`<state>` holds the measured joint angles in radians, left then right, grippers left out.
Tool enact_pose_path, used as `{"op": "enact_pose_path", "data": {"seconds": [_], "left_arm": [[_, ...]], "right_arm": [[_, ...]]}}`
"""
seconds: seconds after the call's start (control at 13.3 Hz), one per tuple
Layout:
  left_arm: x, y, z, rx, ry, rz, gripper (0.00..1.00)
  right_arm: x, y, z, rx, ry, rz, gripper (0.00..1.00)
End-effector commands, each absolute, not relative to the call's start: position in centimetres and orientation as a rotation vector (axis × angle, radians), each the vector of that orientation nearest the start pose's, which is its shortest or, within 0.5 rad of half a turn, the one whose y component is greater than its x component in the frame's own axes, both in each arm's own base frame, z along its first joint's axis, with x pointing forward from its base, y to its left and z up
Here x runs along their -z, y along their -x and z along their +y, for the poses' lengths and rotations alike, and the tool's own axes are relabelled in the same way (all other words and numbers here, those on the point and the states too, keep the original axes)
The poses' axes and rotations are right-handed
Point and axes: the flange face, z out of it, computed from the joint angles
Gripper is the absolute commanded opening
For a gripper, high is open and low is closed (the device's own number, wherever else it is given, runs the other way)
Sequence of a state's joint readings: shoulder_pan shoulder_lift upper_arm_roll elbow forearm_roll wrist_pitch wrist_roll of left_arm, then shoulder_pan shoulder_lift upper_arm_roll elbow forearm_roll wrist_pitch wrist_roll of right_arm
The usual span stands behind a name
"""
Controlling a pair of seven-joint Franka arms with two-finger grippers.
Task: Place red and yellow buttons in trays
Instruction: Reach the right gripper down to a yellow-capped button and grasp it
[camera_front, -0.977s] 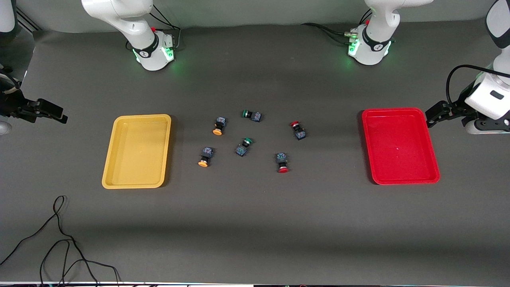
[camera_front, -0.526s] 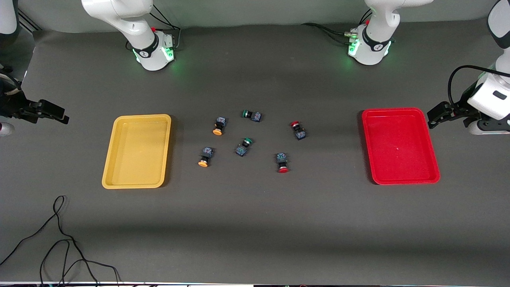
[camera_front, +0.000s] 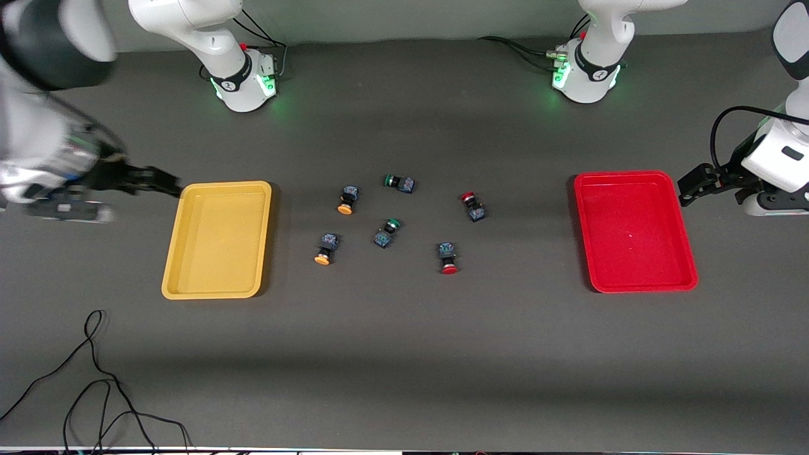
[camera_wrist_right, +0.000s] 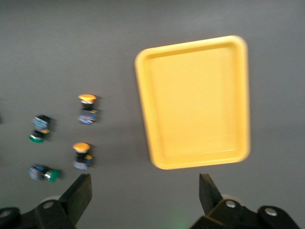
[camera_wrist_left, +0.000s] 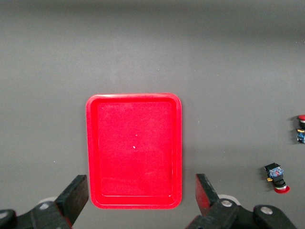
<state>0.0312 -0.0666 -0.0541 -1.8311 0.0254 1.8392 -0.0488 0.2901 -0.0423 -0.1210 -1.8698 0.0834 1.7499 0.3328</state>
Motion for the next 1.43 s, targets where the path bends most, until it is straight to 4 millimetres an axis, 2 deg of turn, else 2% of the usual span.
{"op": "enact_pose_path", "data": {"seconds": [0.0,0.15,0.23,0.45,0.6,0.83,0.98,1.2,1.35], "left_arm": [[-56.2,-54.6,-0.9,0.135,3.117,-0.014,1.00],[-56.3,-54.6,-0.9,0.139,3.117,-0.014,1.00],[-56.3,-54.6,-0.9,0.142,3.117,-0.014,1.00],[-56.5,-54.5,-0.9,0.142,3.117,-0.012,1.00],[-56.5,-54.5,-0.9,0.139,3.117,-0.012,1.00],[-56.3,-54.5,-0.9,0.132,3.117,-0.012,1.00],[-56.3,-54.4,-0.9,0.132,3.117,-0.012,1.00],[-56.3,-54.4,-0.8,0.130,3.117,-0.017,1.00],[-56.3,-54.4,-0.8,0.127,3.117,-0.017,1.00]], "right_arm": [[-48.3,-48.9,18.1,-0.094,3.028,0.448,1.00],[-45.3,-46.1,24.8,-0.064,3.018,0.552,1.00],[-43.6,-44.5,27.3,-0.063,3.009,0.611,1.00],[-41.2,-41.0,31.8,-0.088,2.997,0.754,1.00],[-39.8,-39.9,33.7,-0.102,2.999,0.830,1.00],[-36.0,-38.9,33.6,-0.093,3.000,0.846,1.00],[-31.8,-38.5,33.1,-0.062,2.993,0.855,1.00],[-25.3,-39.3,33.5,-0.028,3.001,0.888,1.00],[-22.0,-39.4,33.7,-0.006,3.004,0.896,1.00]]}}
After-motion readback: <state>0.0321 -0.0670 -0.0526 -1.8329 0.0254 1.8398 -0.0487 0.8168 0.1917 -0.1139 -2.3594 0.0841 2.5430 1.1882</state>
